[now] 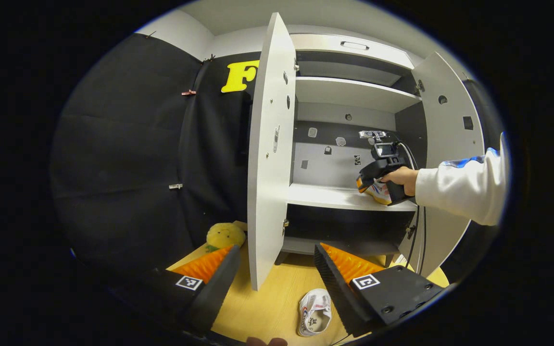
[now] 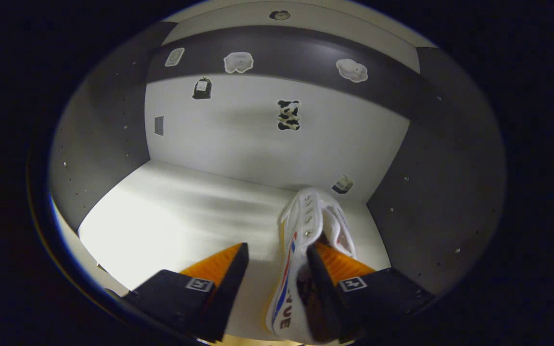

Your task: Grab one shoe with the right hand and put it into the shoe cabinet, grab the other shoe with the left hand and put it into the shoe cabinet; then close the right door with the right hand and the left door with the left hand.

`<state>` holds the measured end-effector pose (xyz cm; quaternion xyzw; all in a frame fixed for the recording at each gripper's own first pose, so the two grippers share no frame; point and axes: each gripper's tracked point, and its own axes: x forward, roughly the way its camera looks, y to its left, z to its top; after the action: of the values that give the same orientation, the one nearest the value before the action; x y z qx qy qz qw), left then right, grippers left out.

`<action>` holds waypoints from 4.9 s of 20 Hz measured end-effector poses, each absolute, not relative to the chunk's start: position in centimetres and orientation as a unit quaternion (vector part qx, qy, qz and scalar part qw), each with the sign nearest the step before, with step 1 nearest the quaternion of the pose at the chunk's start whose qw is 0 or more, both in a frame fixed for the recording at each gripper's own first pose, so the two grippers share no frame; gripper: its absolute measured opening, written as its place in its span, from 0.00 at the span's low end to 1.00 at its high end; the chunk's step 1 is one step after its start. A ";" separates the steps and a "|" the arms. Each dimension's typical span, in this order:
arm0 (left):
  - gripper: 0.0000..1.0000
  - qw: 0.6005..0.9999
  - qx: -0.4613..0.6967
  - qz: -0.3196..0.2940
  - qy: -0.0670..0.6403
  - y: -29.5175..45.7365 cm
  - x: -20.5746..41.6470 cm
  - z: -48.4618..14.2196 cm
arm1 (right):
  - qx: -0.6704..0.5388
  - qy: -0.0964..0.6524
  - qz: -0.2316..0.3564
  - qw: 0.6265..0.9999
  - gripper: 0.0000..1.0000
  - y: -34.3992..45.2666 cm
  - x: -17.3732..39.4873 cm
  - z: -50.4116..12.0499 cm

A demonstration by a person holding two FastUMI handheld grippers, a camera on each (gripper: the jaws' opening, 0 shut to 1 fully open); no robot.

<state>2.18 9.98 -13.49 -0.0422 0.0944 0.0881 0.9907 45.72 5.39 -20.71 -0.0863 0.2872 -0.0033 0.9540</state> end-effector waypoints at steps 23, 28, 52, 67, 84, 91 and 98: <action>0.97 0.990 -0.014 -0.032 0.137 4.0 0.0 -28.7 | 0.034 -0.017 0.052 0.998 0.98 5.9 13.8 -0.2; 0.97 0.978 0.001 -0.055 0.201 1.9 1.4 -36.8 | 0.027 -0.021 0.057 0.998 0.99 4.6 7.8 1.7; 0.07 0.942 0.038 -0.046 0.330 1.5 9.2 -48.8 | 0.027 0.010 -0.012 1.000 0.98 -3.1 3.1 2.1; 0.05 0.956 -0.030 0.004 0.291 3.2 11.2 -31.4 | 0.061 0.011 0.056 0.997 0.98 0.9 1.9 2.6; 0.05 0.975 -0.077 0.060 0.201 1.5 32.6 -11.6 | 0.090 0.019 0.086 0.992 0.98 -0.3 3.1 1.7; 0.05 0.965 -0.057 0.101 0.237 2.2 42.9 -12.8 | 0.074 0.010 0.062 0.995 0.98 -3.0 4.8 1.7; 0.05 0.959 -0.041 0.124 0.253 2.4 48.5 -14.2 | 0.062 0.014 0.037 0.997 0.98 -4.9 5.5 1.2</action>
<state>48.47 2.41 -14.19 -0.0413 0.2530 0.1243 0.9586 5.52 -4.92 1.23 0.0621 0.0142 0.0366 0.9973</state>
